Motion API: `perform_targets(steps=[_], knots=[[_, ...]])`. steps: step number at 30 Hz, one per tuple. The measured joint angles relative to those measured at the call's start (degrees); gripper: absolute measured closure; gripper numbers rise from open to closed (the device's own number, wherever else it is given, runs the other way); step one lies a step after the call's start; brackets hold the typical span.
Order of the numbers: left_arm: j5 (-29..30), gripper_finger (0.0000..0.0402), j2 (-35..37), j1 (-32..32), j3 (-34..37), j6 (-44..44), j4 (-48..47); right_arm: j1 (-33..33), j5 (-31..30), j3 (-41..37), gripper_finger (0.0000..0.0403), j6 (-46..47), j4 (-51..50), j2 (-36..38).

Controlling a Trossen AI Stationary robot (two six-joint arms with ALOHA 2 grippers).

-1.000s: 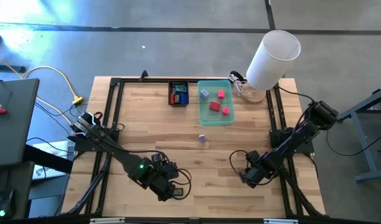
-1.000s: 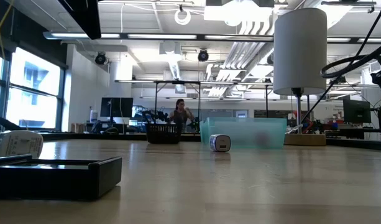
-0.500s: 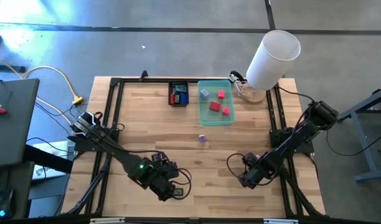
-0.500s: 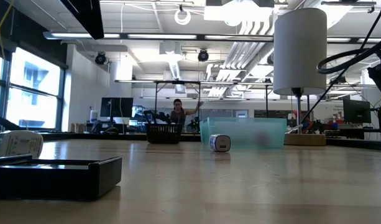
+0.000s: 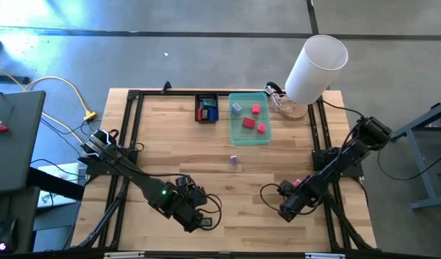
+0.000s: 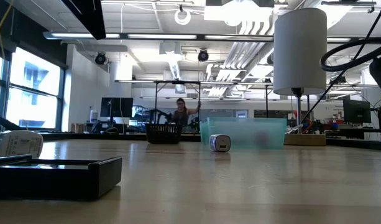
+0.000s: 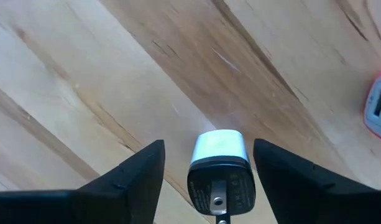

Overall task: Pick & Place Office items
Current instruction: Put the white charger adapter into the blue bin

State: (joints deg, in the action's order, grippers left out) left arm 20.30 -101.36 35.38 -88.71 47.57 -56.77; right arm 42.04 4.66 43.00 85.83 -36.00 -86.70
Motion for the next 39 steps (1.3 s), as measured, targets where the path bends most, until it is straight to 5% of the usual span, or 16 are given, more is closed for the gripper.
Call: perform_targets(steps=[15,25,39], knots=[[0.8,0.016,0.0,-0.4,0.0,-0.2,0.0,4.5,-3.4,0.3,0.0204,-3.4,0.1,-4.0],[0.8,0.016,0.0,-0.8,0.0,-0.1,0.0,4.5,-3.2,0.2,0.0282,-3.9,-0.2,-4.1],[0.8,0.016,0.0,-0.6,0.0,0.1,0.0,4.5,-3.0,1.1,0.0282,-6.1,-1.4,-4.1]])
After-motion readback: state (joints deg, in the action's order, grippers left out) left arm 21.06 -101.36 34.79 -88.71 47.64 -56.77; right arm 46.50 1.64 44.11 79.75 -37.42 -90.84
